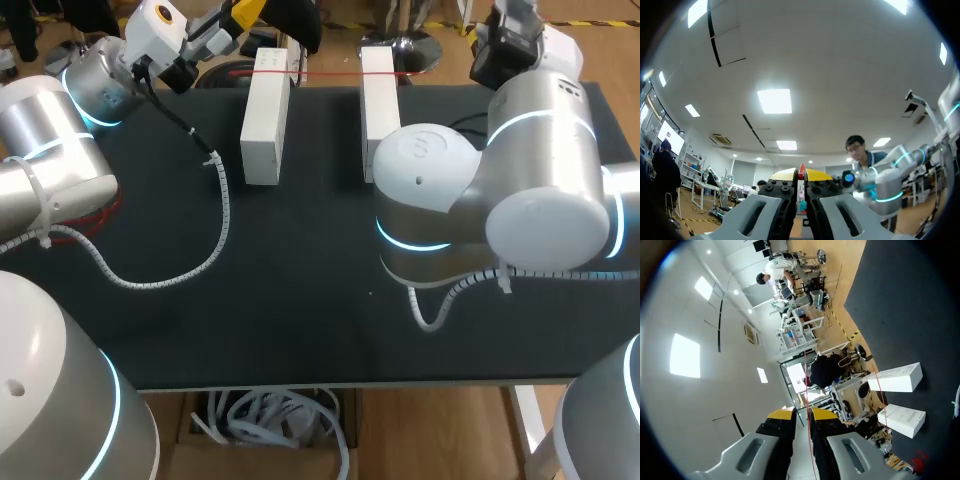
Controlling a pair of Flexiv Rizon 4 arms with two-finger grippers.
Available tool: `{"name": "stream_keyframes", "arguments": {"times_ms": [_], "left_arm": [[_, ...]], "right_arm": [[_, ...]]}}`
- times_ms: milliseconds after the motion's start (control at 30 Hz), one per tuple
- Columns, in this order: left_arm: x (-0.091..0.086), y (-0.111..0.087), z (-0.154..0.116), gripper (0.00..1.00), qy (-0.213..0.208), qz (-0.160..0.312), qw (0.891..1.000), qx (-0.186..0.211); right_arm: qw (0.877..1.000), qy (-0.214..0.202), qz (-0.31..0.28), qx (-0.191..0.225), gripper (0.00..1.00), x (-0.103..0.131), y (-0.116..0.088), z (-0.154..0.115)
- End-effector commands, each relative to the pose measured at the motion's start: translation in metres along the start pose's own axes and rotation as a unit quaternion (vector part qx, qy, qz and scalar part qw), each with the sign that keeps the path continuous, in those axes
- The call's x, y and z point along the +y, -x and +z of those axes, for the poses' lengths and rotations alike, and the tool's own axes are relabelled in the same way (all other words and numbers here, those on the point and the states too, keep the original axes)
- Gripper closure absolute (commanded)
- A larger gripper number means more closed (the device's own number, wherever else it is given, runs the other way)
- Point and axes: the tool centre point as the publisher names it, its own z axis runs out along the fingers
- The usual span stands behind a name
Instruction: Grab the tape and strap the tape.
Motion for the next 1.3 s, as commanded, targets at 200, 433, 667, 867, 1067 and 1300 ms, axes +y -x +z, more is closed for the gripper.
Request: {"name": "stream_keyframes", "arguments": {"times_ms": [200, 433, 667, 867, 1067, 1300], "left_arm": [[0.0005, 0.0005, -0.0007, 1.0, -0.001, 0.0, 1.0, 0.001], [0.0005, 0.0005, -0.0007, 1.0, -0.001, 0.0, 1.0, 0.001], [0.0005, 0.0005, -0.0007, 1.0, -0.001, 0.0, 1.0, 0.001], [0.0005, 0.0005, -0.0007, 1.0, -0.001, 0.0, 1.0, 0.001], [0.0005, 0.0005, -0.0007, 1.0, -0.001, 0.0, 1.0, 0.001], [0.0005, 0.0005, -0.0007, 1.0, -0.001, 0.0, 1.0, 0.001]], "right_arm": [[1.0, -0.004, -0.004, -0.002, 1.0, 0.001, -0.0025, 0.0022], [1.0, -0.01, -0.009, -0.005, 1.0, 0.0013, -0.0025, 0.0007], [1.0, -0.016, -0.016, -0.004, 1.0, 0.0015, -0.0046, -0.0006], [1.0, -0.016, -0.016, -0.004, 1.0, 0.0015, -0.0046, -0.0006], [1.0, -0.016, -0.016, -0.004, 1.0, 0.0015, -0.0046, -0.0006], [1.0, -0.016, -0.016, -0.004, 1.0, 0.0015, -0.0046, -0.0006]]}}
